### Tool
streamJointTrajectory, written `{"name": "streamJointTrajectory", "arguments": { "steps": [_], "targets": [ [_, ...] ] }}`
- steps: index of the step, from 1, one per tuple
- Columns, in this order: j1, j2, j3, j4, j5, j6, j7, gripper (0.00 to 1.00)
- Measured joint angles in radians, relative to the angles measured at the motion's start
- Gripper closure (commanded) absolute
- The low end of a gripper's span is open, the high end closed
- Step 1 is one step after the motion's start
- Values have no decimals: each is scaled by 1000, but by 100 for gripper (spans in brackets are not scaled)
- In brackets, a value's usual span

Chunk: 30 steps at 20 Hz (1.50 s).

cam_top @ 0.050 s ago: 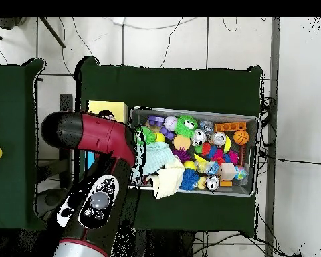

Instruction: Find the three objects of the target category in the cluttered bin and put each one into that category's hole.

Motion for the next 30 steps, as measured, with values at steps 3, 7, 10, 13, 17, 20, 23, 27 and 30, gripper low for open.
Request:
{"name": "streamJointTrajectory", "arguments": {
  "steps": [3,7,10,13,17,20,23,27,30],
  "targets": [
    [0,5,0,-4,6,0,0,100],
    [0,17,-1,-22,8,0,0,100],
    [0,28,-3,-39,8,0,0,100],
    [-5,53,-5,-75,8,1,0,100],
    [-21,87,-5,-110,9,1,0,100],
    [-39,125,-3,-139,9,-2,0,100],
    [-60,162,5,-161,9,-5,0,100],
    [-74,171,18,-181,12,25,0,100],
    [-85,172,27,-190,12,58,0,100]
  ]
}}
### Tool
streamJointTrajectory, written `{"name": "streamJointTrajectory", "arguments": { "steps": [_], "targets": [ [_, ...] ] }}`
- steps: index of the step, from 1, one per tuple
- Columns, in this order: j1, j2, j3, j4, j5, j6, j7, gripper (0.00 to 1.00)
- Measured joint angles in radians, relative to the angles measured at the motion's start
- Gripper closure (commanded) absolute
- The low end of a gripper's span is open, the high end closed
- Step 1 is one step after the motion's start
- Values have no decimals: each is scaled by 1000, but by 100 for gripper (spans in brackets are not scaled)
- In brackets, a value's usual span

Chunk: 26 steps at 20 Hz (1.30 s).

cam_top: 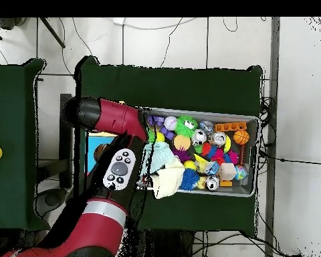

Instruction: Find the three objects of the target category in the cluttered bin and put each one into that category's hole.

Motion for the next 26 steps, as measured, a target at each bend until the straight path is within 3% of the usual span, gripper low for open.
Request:
{"name": "streamJointTrajectory", "arguments": {
  "steps": [5,6,26],
  "targets": [
    [-7,-2,12,-1,-1,4,0,100],
    [-8,-2,10,1,-5,6,0,0],
    [-7,-4,8,6,-14,8,0,0]
  ]
}}
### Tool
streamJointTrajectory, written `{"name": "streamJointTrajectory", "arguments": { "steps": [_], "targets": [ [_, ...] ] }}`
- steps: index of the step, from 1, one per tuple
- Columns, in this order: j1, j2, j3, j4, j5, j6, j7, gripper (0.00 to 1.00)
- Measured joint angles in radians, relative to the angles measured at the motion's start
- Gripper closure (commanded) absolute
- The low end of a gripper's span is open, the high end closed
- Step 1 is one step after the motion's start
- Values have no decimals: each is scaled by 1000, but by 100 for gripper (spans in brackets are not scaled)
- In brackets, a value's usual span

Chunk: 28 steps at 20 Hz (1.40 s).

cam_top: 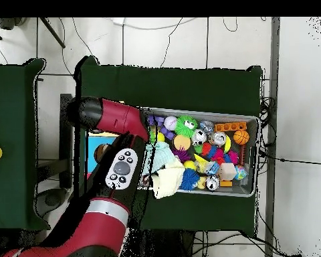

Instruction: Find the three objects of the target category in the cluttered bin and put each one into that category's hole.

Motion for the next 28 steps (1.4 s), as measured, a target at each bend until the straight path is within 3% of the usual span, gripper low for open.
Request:
{"name": "streamJointTrajectory", "arguments": {
  "steps": [28],
  "targets": [
    [42,-36,-49,7,-16,27,0,0]
  ]
}}
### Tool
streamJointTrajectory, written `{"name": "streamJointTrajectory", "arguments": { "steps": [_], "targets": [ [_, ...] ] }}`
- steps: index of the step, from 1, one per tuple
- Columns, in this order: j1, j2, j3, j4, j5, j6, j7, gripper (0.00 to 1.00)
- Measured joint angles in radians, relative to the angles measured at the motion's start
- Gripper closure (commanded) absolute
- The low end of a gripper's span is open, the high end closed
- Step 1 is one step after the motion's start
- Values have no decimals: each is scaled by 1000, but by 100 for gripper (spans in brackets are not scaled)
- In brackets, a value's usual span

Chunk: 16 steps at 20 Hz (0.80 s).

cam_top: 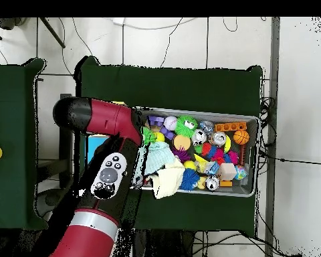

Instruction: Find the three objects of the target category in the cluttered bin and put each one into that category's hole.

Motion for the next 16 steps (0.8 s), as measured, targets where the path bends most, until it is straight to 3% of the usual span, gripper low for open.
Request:
{"name": "streamJointTrajectory", "arguments": {
  "steps": [5,6,16],
  "targets": [
    [2,-9,-4,0,-2,20,0,0],
    [2,-17,-10,0,-3,26,0,100],
    [3,-29,-17,0,-6,29,0,100]
  ]
}}
